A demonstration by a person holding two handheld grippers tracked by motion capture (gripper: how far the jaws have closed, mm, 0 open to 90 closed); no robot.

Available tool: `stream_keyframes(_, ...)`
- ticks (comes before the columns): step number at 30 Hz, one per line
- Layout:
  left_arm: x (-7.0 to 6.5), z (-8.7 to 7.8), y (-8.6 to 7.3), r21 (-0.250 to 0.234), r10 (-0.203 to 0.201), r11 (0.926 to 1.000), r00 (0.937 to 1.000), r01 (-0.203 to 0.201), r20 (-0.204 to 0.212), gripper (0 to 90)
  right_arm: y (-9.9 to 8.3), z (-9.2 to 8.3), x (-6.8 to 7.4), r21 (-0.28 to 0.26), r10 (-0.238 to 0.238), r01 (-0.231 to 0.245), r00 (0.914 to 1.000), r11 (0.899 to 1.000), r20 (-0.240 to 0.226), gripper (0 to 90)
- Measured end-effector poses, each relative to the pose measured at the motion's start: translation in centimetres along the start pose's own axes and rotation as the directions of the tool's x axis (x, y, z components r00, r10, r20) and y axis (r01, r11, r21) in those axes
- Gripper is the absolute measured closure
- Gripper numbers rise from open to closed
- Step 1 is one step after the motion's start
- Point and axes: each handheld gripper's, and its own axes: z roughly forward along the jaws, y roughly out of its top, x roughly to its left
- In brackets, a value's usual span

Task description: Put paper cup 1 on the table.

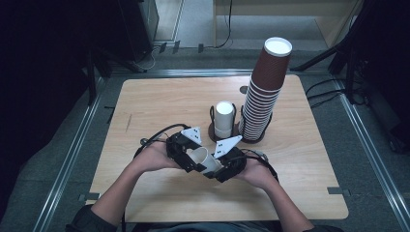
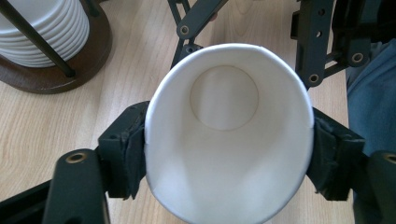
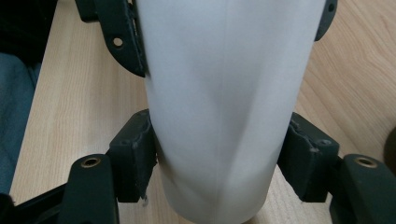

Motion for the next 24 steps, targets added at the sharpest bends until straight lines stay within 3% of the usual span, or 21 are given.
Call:
stream_keyframes(11, 0.3, -0.7, -0.3, -0.06, -0.012, 0.9981, 0.9996, 0.01, -0.024, 13.3, -0.2, -0.9, -0.4, -0.018, 0.013, -0.012, 0.9996, 1.0, 0.025, 33.8)
stream_keyframes(24, 0.7, -1.7, -1.1, -0.118, -0.04, 0.9924, 0.9979, 0.034, -0.05, 12.2, -0.5, -2.5, -1.1, -0.075, 0.047, -0.043, 0.9971, 0.996, 0.059, 33.7)
